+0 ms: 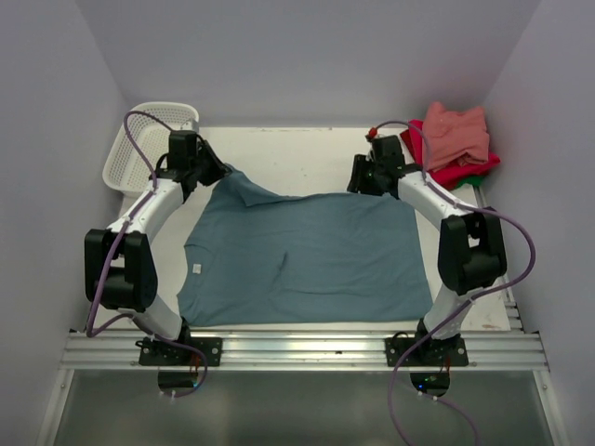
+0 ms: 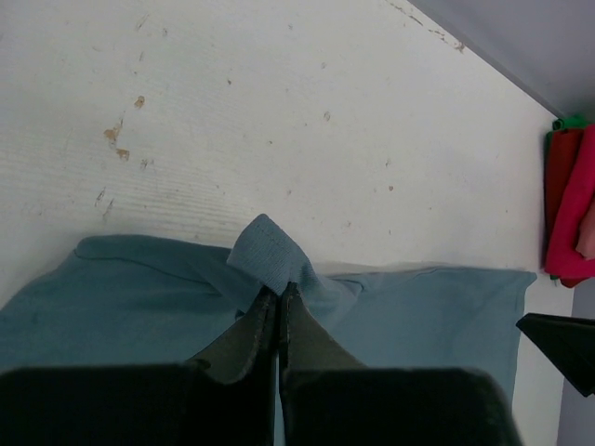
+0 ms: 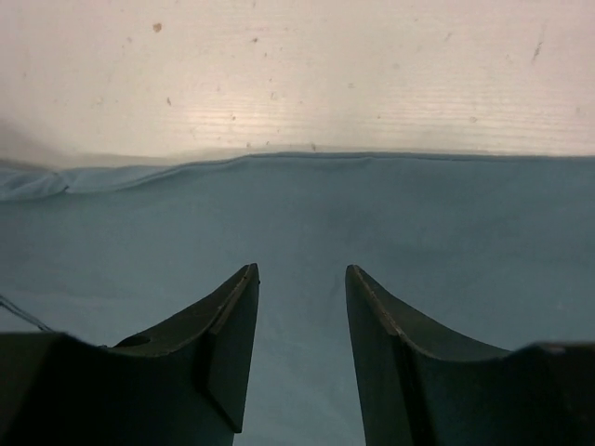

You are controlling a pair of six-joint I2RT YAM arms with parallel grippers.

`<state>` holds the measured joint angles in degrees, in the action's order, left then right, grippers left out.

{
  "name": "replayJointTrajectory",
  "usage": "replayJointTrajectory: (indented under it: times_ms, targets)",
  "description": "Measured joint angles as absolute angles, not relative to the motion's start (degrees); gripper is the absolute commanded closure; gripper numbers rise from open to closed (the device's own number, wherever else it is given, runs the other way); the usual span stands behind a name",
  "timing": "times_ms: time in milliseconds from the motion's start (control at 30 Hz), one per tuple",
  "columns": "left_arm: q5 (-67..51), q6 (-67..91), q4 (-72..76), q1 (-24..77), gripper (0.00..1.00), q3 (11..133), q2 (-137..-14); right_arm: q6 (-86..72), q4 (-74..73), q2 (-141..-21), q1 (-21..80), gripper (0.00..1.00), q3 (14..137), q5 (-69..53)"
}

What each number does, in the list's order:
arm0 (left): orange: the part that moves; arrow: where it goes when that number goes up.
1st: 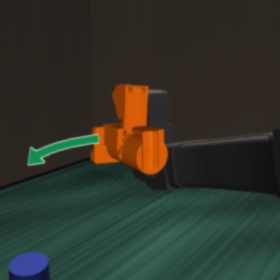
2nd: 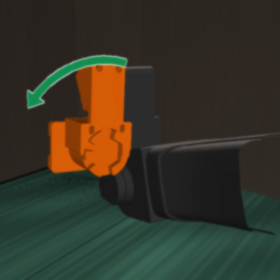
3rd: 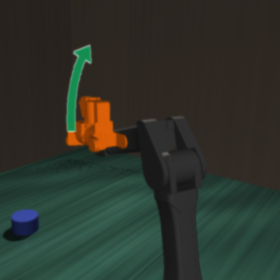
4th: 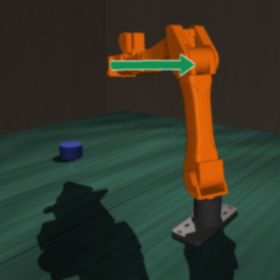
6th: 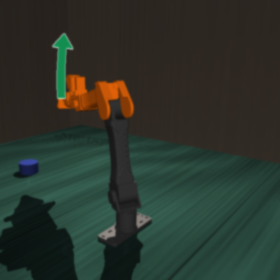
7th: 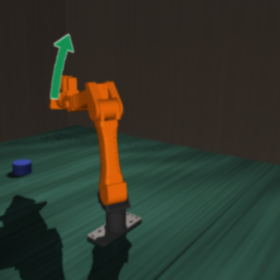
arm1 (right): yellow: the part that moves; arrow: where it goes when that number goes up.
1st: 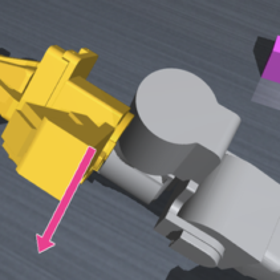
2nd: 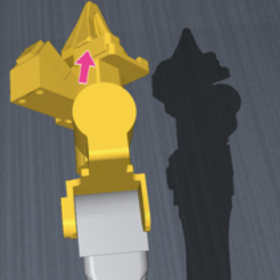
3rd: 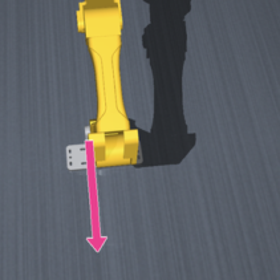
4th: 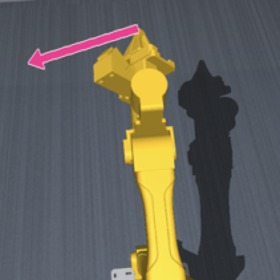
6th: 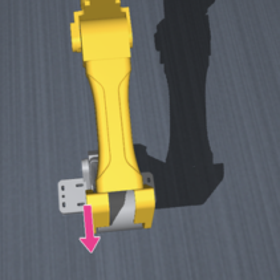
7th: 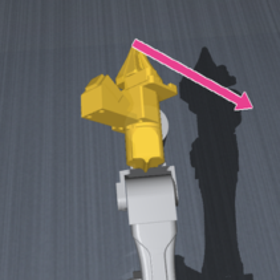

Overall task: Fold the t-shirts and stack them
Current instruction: Fold the tshirt

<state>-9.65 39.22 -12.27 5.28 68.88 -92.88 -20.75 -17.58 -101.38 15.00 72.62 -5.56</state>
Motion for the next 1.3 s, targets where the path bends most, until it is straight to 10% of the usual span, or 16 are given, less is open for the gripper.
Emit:
replayJointTrajectory:
  times_ms: [400, 1300]
  targets:
    - [-9.6, 38.3, -13.1, 5.3, 1.0, 68.9, -91.9, -27.0, -27.0, -106.2, 1.8, 0.46, 78.0, 15.5]
    - [-9.6, 38.1, -13.5, 5.3, 1.0, 68.9, -91.6, -27.9, -23.0, -115.7, -2.3, 0.51, 81.3, 12.6]
